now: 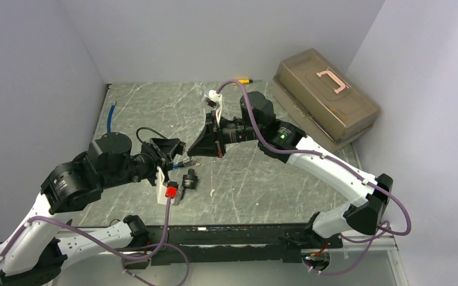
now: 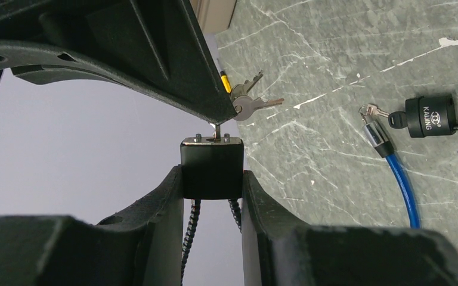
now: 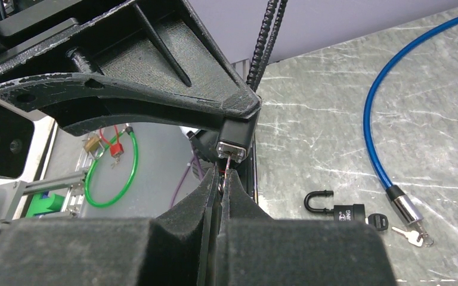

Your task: Unlock with the key

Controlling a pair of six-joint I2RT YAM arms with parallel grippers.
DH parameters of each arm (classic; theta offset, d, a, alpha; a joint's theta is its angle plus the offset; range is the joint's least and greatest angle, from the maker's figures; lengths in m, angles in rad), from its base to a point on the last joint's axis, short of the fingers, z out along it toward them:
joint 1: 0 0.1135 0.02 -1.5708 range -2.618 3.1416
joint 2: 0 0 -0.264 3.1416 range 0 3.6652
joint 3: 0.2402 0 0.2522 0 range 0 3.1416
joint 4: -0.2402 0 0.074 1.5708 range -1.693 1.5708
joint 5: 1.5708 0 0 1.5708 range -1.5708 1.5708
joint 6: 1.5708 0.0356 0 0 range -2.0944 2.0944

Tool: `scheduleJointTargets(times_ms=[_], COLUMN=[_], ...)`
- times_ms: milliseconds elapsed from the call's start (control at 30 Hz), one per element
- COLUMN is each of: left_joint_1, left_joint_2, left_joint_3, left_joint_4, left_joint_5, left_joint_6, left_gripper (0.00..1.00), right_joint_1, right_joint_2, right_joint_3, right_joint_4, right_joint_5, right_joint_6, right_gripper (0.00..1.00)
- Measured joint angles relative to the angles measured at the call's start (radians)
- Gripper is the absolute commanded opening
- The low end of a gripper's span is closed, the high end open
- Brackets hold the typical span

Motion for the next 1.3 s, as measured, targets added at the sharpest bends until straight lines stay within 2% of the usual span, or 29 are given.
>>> scheduleJointTargets(times_ms=[500, 867, 1300], left_joint_1=[-0.028, -0.028, -0.049], left_joint_2=[0.0, 0.013, 0.028], left_joint_3=[0.0, 0.003, 0.03], left_joint_4=[-0.008, -0.006, -0.026], left_joint_5=[-0.022, -0.034, -0.072], left_joint_6=[0.013, -0.148, -0.176], left_gripper=[0.0, 0.0, 0.0], right_joint_1=[-0.005, 0.009, 0.006], right_joint_2=[0.0, -0.002, 0.009], right_joint_3=[-0.011, -0.032, -0.033], right_joint_4=[0.009, 0.036, 0.073], right_joint_5=[-0.02, 0.017, 0.002], right_joint_6=[0.003, 0.012, 0.045], right_gripper=[0.0, 0.0, 0.0])
